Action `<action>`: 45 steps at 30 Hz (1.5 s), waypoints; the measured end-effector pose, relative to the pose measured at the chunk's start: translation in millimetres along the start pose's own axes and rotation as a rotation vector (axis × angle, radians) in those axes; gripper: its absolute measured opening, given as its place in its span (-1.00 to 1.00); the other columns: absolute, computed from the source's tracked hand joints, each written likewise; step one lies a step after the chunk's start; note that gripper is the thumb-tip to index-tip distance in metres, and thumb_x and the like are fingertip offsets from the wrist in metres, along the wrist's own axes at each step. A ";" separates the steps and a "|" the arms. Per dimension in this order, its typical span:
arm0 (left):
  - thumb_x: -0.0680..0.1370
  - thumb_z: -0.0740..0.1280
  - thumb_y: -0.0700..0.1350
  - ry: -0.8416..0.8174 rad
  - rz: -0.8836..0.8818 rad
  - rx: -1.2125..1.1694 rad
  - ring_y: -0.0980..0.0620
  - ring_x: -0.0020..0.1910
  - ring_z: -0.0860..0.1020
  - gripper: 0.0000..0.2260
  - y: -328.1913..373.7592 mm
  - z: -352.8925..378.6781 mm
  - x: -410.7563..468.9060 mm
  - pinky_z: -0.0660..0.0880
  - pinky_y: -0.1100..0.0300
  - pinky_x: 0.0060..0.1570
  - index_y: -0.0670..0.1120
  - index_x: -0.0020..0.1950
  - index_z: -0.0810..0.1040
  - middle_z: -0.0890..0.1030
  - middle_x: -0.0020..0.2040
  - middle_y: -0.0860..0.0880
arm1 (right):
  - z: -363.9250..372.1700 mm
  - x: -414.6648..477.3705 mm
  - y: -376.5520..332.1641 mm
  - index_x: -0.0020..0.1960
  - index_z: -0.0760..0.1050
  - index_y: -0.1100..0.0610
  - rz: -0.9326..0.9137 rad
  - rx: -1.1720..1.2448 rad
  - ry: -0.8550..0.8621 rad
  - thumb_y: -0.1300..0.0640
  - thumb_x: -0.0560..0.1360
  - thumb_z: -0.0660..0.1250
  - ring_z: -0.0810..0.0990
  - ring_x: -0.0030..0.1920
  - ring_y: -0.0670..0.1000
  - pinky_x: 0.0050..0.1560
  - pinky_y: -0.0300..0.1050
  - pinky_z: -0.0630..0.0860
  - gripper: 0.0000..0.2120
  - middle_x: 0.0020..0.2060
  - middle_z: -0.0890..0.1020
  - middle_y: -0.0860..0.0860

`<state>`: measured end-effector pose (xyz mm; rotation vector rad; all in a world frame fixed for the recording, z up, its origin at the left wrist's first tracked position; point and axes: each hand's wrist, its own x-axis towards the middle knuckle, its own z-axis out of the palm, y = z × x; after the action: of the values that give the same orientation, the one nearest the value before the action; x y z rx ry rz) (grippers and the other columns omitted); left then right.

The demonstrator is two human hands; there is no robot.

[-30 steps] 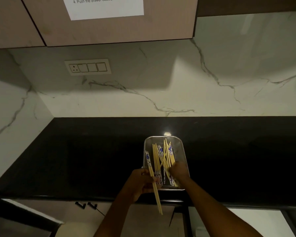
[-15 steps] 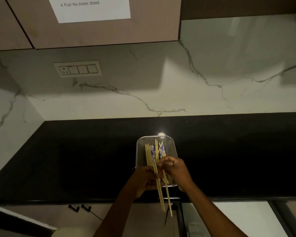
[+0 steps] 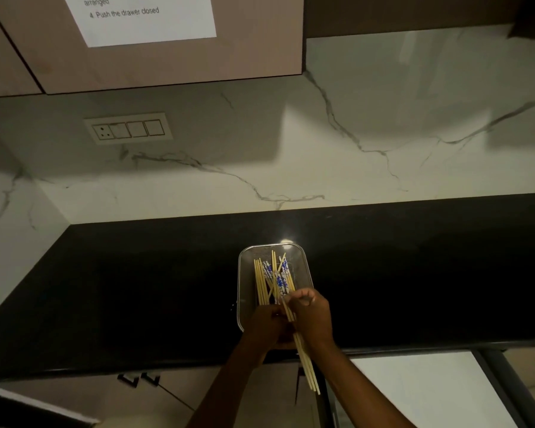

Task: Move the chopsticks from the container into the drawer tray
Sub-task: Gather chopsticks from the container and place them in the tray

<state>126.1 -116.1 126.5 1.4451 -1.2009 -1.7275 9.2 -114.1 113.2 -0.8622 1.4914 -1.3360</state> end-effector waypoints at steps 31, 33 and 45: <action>0.52 0.44 -0.26 -0.037 -0.152 -0.016 -0.16 -0.08 0.76 -0.89 -32.0 -29.6 -2.3 0.70 -0.01 -0.05 -0.22 0.03 0.65 0.77 -0.08 -0.17 | 4.5 43.5 13.8 0.14 0.60 0.04 0.147 -0.179 -0.167 0.09 0.60 0.33 0.73 -0.12 0.03 -0.10 -0.06 0.71 -0.86 -0.05 0.72 0.08; 0.52 0.44 -0.29 -0.010 -0.163 -0.055 -0.18 -0.09 0.76 -0.88 -32.9 -39.5 -3.3 0.69 0.08 -0.15 -0.25 0.04 0.65 0.77 -0.08 -0.19 | 10.7 53.2 19.7 -0.05 0.62 0.13 0.107 -0.479 -0.088 0.13 0.59 0.34 0.67 -0.22 -0.05 -0.06 -0.03 0.68 -0.88 -0.19 0.68 0.05; 0.56 0.41 -0.28 0.106 -0.204 -0.070 -0.10 -0.12 0.77 -0.87 -34.5 -60.5 -10.6 0.66 0.18 -0.23 -0.24 0.09 0.64 0.78 -0.11 -0.13 | 41.3 83.1 28.2 0.12 0.58 0.25 0.167 -0.795 -0.215 0.21 0.58 0.35 0.69 0.07 0.07 0.17 -0.03 0.63 -0.84 0.03 0.69 0.15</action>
<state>190.8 -108.6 99.8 1.6419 -0.9557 -1.7816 23.2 -200.4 71.3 -1.2839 1.8858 -0.4770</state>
